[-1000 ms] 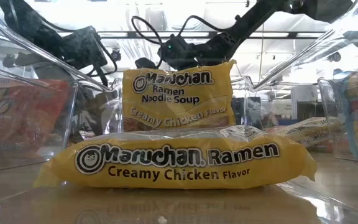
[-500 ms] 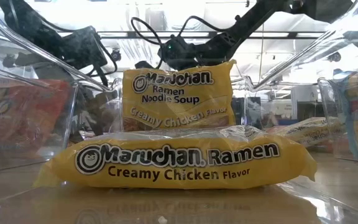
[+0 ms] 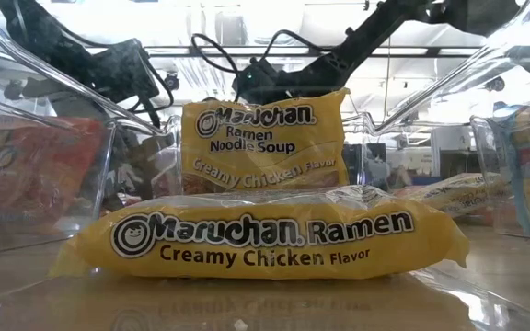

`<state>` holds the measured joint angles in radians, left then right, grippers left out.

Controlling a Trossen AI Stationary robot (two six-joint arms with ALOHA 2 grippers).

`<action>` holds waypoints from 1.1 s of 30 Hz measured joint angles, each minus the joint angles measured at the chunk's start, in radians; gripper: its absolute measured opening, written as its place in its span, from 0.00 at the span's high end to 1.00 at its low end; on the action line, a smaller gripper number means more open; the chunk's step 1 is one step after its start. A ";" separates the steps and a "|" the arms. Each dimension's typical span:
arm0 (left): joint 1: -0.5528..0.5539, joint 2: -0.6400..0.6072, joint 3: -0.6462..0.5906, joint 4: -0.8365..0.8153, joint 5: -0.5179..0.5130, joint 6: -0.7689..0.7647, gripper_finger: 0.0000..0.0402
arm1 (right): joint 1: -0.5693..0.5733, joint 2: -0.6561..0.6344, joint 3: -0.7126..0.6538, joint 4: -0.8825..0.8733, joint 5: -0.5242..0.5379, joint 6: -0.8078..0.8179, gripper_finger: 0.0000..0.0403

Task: Sort Maruchan noodles
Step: Put the blue noodle pack into the right transparent bin

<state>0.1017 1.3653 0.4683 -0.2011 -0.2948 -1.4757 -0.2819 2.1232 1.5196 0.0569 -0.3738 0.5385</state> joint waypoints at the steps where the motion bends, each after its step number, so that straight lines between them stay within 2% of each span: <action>1: 0.000 -0.002 0.000 0.000 0.000 0.000 0.61 | -0.001 -0.001 0.000 0.000 -0.001 0.000 0.72; 8: 0.001 -0.031 -0.003 -0.007 -0.006 0.026 0.61 | -0.011 -0.006 0.000 -0.016 -0.053 0.011 0.73; 19: 0.001 -0.138 -0.002 -0.061 -0.011 0.083 0.61 | -0.046 -0.082 -0.002 -0.203 -0.048 -0.096 0.73; 26: 0.001 -0.157 -0.001 -0.088 -0.014 0.102 0.61 | -0.053 -0.197 -0.002 -0.377 -0.054 -0.179 0.73; 33: 0.001 -0.156 0.000 -0.086 -0.013 0.148 0.61 | -0.027 -0.378 -0.002 -0.566 -0.055 -0.218 0.73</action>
<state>0.1024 1.2091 0.4679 -0.2871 -0.3075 -1.3279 -0.3087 1.7453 1.5177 -0.5087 -0.4284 0.3206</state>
